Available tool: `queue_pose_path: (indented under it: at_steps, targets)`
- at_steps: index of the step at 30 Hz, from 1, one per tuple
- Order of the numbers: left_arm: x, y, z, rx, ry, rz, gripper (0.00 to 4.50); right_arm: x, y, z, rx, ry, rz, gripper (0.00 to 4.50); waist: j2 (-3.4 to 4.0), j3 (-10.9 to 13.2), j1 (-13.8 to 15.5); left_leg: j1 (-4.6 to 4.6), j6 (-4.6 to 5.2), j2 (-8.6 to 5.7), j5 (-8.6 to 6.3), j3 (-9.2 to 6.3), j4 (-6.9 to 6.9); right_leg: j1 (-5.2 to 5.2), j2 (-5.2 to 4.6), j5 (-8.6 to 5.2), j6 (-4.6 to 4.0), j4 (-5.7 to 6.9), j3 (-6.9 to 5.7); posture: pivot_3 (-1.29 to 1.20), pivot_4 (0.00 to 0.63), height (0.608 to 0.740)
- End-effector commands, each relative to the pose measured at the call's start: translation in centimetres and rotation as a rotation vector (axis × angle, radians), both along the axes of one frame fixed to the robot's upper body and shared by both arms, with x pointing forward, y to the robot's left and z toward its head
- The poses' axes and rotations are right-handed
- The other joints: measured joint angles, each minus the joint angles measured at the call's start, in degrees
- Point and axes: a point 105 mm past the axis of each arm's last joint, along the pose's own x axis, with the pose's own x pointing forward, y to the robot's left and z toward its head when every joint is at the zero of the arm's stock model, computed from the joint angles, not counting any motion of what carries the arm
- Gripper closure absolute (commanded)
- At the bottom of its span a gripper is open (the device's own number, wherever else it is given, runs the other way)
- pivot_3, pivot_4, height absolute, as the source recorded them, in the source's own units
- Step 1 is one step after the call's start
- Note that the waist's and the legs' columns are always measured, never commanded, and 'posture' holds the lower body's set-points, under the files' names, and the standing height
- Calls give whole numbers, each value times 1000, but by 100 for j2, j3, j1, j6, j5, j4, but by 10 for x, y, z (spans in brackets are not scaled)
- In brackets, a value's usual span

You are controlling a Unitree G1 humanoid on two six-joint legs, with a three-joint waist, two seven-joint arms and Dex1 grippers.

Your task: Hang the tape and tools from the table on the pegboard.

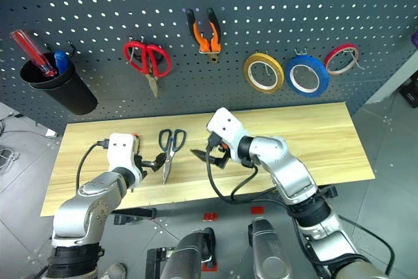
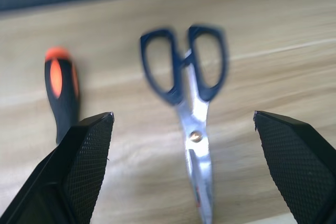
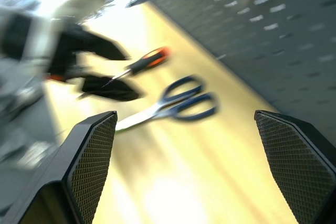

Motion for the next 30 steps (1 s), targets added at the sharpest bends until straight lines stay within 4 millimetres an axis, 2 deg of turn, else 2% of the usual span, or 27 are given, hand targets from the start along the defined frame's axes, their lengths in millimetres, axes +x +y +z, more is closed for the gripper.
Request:
queue_pose_path:
  at_steps: [1, 8, 11, 15, 20, 22, 27, 30]
  targets:
    - [11, 1, -12, -4, 38, 38, 0, -15, 7, 10, 17, -9, 52, 33, -2, 1, -1, 0, 0, 0, 0, -2, 0, 0, 0, 0, 0, 0, -2, -246, 346, 740]
    - [39, -16, -33, -35, 123, 25, 0, -16, 8, 14, 21, 4, 54, 33, -16, 6, -5, -5, 0, -2, 0, -6, 5, 1, -1, 0, 0, -1, -9, -267, 347, 740]
    - [43, -15, -40, -45, 150, 29, 627, -11, 3, 16, 16, 5, 36, 0, -16, 6, -10, -3, -1, -2, 0, -6, 4, 1, -2, 0, 0, -1, -9, -273, 342, 740]
    - [43, -15, -46, -24, 165, 8, 1859, -4, -2, 21, 12, -1, 10, 0, -16, 6, -10, -1, -1, -2, 0, -6, 4, 2, -2, 0, 0, 0, -9, -289, 335, 740]
    - [33, -8, -54, -24, 177, 6, 3421, 2, -7, 27, 14, -15, -12, 0, -15, 4, -16, 0, -2, -2, 1, -6, 5, 4, -4, 0, 0, 0, -10, -294, 332, 740]
    - [26, -7, -56, -31, 180, -5, 3884, 3, -9, 28, 11, -20, -19, 0, -15, 2, -23, -1, -2, -2, 0, -6, 5, 5, -6, 0, 0, -2, -9, -300, 326, 740]
    - [14, -7, -52, -63, 158, -46, 3916, 2, -13, 28, 2, -35, -25, 0, -15, 1, -26, 1, -2, -2, 0, -6, 4, 6, -7, 0, 0, -1, -9, -299, 320, 740]
    - [7, -6, -40, -84, 99, -75, 3916, 2, -19, 30, -2, -74, -32, 0, -16, 1, -28, 0, -2, -2, 0, -6, 3, 5, -7, 0, 0, -3, -9, -303, 316, 740]
